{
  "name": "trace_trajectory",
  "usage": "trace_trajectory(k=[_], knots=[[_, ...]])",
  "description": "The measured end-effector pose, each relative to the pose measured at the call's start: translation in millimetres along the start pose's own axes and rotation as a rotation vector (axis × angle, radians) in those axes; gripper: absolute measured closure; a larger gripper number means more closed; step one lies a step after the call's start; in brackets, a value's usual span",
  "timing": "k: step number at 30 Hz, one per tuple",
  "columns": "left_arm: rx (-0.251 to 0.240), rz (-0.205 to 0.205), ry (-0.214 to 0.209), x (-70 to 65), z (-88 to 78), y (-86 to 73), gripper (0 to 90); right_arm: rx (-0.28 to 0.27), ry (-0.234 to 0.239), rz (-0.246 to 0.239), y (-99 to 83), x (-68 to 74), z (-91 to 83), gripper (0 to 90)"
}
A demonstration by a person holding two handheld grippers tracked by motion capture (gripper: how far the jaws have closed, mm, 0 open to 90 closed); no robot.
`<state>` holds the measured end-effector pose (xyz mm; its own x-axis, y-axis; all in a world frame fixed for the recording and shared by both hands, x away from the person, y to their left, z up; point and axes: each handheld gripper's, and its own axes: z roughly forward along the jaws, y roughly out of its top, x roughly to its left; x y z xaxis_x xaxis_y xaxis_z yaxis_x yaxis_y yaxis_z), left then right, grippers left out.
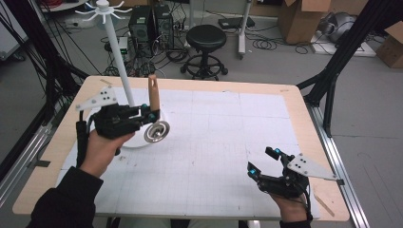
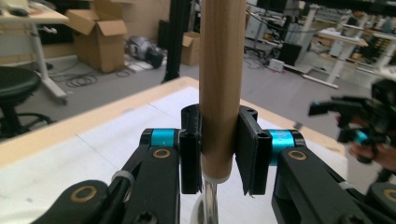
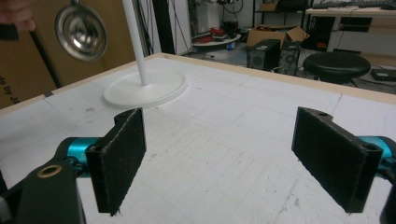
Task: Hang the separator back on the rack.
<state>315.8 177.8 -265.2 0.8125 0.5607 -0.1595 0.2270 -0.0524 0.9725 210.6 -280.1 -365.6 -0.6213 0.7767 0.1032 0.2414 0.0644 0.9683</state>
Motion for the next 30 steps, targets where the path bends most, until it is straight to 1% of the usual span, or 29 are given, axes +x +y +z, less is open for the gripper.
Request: trace_trajectory(k=[1, 4, 6, 8, 10, 13, 17, 20, 23, 25, 27, 30], knots=[[-0.006, -0.002, 0.015, 3.7, 0.2, 7.4, 72.6, -0.005, 0.001, 0.001, 0.0, -0.2, 0.0, 16.7], [-0.026, -0.024, 0.030, 12.3, -0.1, 23.7, 72.6, -0.014, -0.007, 0.001, 0.3, -0.5, -0.6, 16.7], [-0.037, -0.026, 0.047, 16.8, -0.8, 33.2, 72.6, -0.014, -0.004, 0.002, 0.3, -0.8, -0.8, 16.7], [-0.035, -0.025, 0.064, 20.4, -1.8, 40.5, 72.6, -0.014, -0.002, 0.005, -0.2, -0.8, -0.3, 16.7], [-0.051, -0.037, 0.082, 23.9, -3.8, 46.9, 72.6, -0.015, 0.003, 0.008, -0.3, -0.7, -0.2, 16.7], [-0.067, -0.053, 0.098, 29.6, -5.2, 53.8, 72.6, -0.020, 0.008, 0.013, -0.1, -0.9, -0.1, 16.7], [-0.064, -0.056, 0.129, 36.4, -3.2, 61.0, 72.6, -0.016, 0.016, 0.014, -1.1, -0.3, 0.7, 16.7], [-0.078, -0.062, 0.147, 41.4, -3.0, 67.0, 72.6, -0.017, 0.020, 0.015, -1.3, -0.1, 0.9, 16.7], [-0.093, -0.066, 0.153, 45.0, -4.2, 72.4, 72.6, -0.018, 0.019, 0.019, -1.5, -0.2, 0.4, 16.7], [-0.086, -0.062, 0.165, 47.1, -4.2, 76.3, 72.6, -0.018, 0.020, 0.021, -2.0, -0.9, 0.6, 16.7], [-0.088, -0.067, 0.175, 49.6, -4.3, 79.0, 72.6, -0.016, 0.022, 0.022, -2.4, -1.2, 1.0, 16.7], [-0.088, -0.068, 0.177, 52.2, -3.3, 80.7, 72.6, -0.017, 0.026, 0.028, -2.1, -0.6, 1.0, 16.7]])
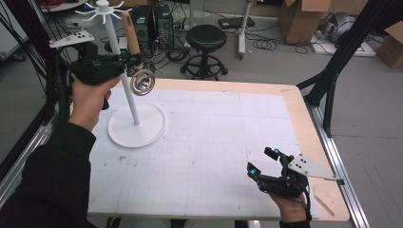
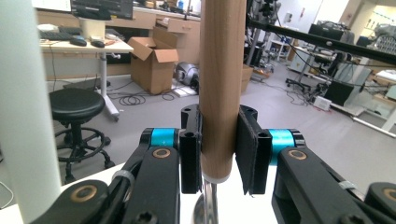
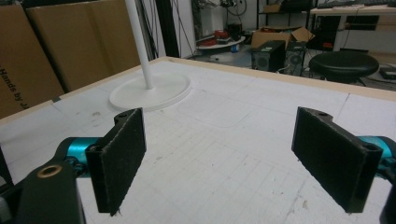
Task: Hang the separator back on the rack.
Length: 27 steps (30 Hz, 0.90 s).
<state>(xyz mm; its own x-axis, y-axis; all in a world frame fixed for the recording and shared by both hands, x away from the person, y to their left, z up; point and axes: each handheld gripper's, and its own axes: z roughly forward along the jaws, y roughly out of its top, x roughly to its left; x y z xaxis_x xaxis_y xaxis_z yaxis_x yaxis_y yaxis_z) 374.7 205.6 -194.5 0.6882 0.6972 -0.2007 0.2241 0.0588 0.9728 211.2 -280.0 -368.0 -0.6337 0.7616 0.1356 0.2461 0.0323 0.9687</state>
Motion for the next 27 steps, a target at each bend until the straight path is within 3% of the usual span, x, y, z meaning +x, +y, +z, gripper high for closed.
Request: trace_trajectory(k=[12, 17, 24, 25, 27], knots=[[0.004, -0.020, 0.053, 12.0, -1.8, -0.3, 72.6, -0.014, 0.001, 0.016, 0.2, -0.2, -2.1, 16.7], [0.025, -0.003, 0.075, 13.2, -2.7, -5.5, 72.6, -0.011, 0.003, 0.020, 0.0, 0.3, -2.4, 16.7], [-0.001, 0.018, 0.077, 12.3, -12.6, -11.0, 71.7, -0.009, -0.003, 0.019, -0.4, 0.1, -2.3, 16.7], [-0.003, 0.015, 0.073, 11.6, -14.9, -12.5, 69.6, -0.008, -0.004, 0.020, -0.5, 0.1, -2.3, 16.7], [-0.005, 0.031, 0.091, 9.6, -19.3, -15.3, 54.6, -0.006, -0.007, 0.018, -0.6, -0.1, -2.5, 16.7]])
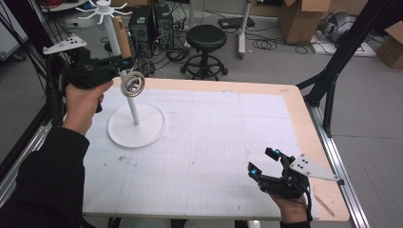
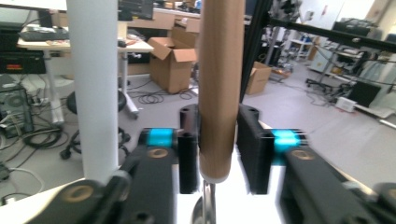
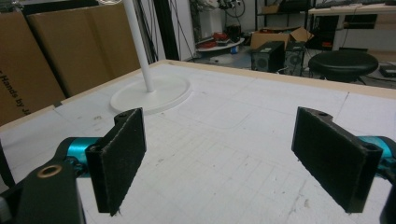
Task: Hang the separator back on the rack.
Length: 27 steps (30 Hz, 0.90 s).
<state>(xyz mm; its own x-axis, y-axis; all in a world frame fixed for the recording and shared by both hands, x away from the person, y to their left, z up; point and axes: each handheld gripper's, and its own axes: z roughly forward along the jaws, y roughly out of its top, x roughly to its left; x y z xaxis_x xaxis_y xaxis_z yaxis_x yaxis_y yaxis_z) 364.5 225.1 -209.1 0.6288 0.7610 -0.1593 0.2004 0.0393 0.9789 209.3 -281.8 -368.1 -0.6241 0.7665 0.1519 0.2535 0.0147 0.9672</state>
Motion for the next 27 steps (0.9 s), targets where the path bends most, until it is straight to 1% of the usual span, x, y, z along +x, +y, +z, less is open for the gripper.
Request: trace_trajectory(k=[1, 3, 4, 5, 6, 8, 11, 12, 13, 16, 17, 20, 21, 22, 23, 25, 27], knots=[[-0.006, 0.009, 0.003, -0.7, -3.4, -2.1, 52.4, 0.000, -0.001, -0.001, 0.0, -0.3, -0.1, 16.7], [-0.024, 0.002, -0.007, -1.4, -12.3, -8.8, 45.1, -0.002, -0.007, -0.001, -0.1, -1.0, -0.5, 16.7], [-0.027, 0.000, -0.014, -1.6, -15.4, -11.8, 43.0, -0.003, -0.012, 0.004, -0.1, -0.9, -0.9, 16.7], [-0.027, -0.001, -0.030, -2.3, -20.3, -17.5, 42.3, -0.004, -0.014, 0.002, -0.2, -1.1, -1.2, 16.7], [-0.026, 0.004, -0.037, -3.3, -23.0, -21.5, 41.6, -0.003, -0.018, 0.000, -0.5, -1.4, -1.6, 16.7], [-0.026, 0.024, -0.052, -8.1, -31.0, -35.0, 37.9, -0.001, -0.026, -0.004, -1.9, -2.4, -1.9, 16.7], [-0.051, 0.037, -0.085, -14.2, -41.4, -54.6, 32.0, 0.006, -0.037, 0.002, -4.2, -4.2, -2.3, 16.7], [-0.060, 0.046, -0.106, -16.4, -45.8, -64.5, 31.2, 0.005, -0.038, 0.000, -4.6, -4.7, -2.3, 16.7], [-0.068, 0.046, -0.122, -17.9, -49.3, -72.5, 29.4, 0.008, -0.043, -0.004, -5.3, -5.1, -2.3, 16.7], [-0.088, 0.024, -0.140, -19.9, -58.8, -95.8, 24.2, 0.012, -0.049, -0.007, -6.8, -6.4, -2.7, 16.7], [-0.089, 0.011, -0.135, -20.8, -61.6, -103.3, 23.2, 0.015, -0.051, -0.007, -7.3, -6.6, -2.8, 16.7], [-0.072, 0.019, -0.124, -24.9, -68.5, -123.4, 18.2, 0.020, -0.055, -0.009, -9.4, -6.3, -3.2, 16.7], [-0.066, 0.016, -0.131, -28.0, -71.2, -132.2, 18.2, 0.020, -0.054, -0.008, -9.7, -6.0, -3.4, 16.7], [-0.061, 0.019, -0.141, -29.9, -72.7, -137.1, 18.2, 0.022, -0.052, -0.008, -9.6, -5.2, -3.9, 16.7], [-0.064, 0.032, -0.152, -33.8, -75.2, -144.8, 18.2, 0.019, -0.054, -0.011, -9.3, -4.7, -4.0, 16.7], [-0.059, 0.054, -0.156, -38.9, -77.9, -153.7, 18.3, 0.015, -0.054, -0.015, -9.0, -3.3, -4.6, 16.7], [-0.056, 0.062, -0.167, -43.4, -79.9, -161.6, 18.2, 0.016, -0.058, -0.018, -9.8, -2.2, -4.5, 16.7]])
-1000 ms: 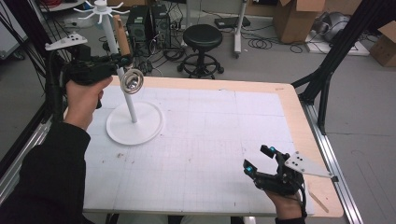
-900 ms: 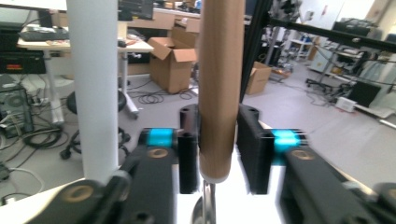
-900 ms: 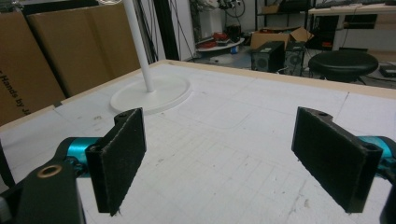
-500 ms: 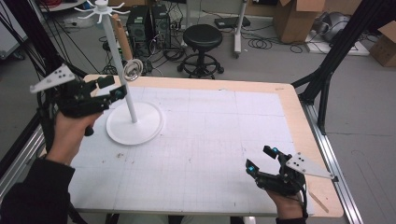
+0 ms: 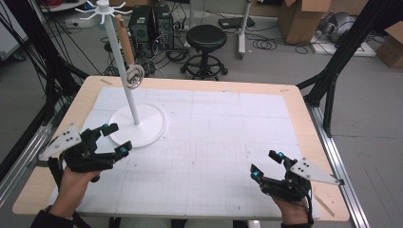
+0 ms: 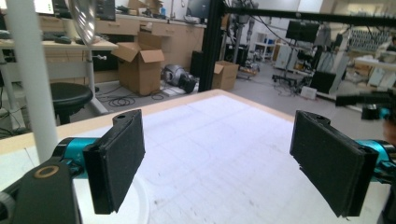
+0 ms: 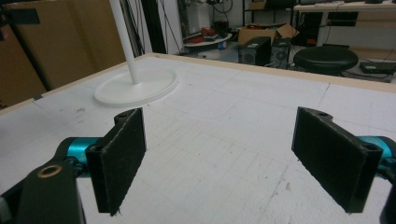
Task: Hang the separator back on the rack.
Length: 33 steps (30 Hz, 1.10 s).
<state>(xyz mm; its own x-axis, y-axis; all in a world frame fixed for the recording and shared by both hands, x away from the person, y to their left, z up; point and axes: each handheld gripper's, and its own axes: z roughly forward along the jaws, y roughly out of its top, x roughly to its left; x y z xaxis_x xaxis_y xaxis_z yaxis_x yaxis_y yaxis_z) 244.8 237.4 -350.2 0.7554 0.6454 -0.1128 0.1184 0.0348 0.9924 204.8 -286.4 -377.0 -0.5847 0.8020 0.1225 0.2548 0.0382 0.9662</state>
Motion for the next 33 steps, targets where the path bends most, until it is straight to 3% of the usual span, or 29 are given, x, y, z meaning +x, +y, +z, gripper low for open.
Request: trace_trajectory(k=[3, 7, 16, 33], knots=[[-0.001, 0.011, 0.000, -5.5, -2.9, -9.6, 18.3, 0.010, -0.001, -0.003, -1.5, 1.7, -0.1, 16.7], [0.006, -0.008, 0.002, -5.4, -5.9, -20.2, 18.7, 0.006, -0.004, -0.013, -1.0, 3.7, -1.0, 16.7], [0.005, -0.012, 0.021, -3.0, -12.4, -23.6, 19.5, 0.005, -0.009, -0.021, -0.9, 6.5, -0.4, 16.7], [0.020, -0.021, 0.025, -3.1, -9.5, -28.4, 19.6, 0.002, -0.016, -0.018, -1.2, 5.3, -1.6, 16.7]])
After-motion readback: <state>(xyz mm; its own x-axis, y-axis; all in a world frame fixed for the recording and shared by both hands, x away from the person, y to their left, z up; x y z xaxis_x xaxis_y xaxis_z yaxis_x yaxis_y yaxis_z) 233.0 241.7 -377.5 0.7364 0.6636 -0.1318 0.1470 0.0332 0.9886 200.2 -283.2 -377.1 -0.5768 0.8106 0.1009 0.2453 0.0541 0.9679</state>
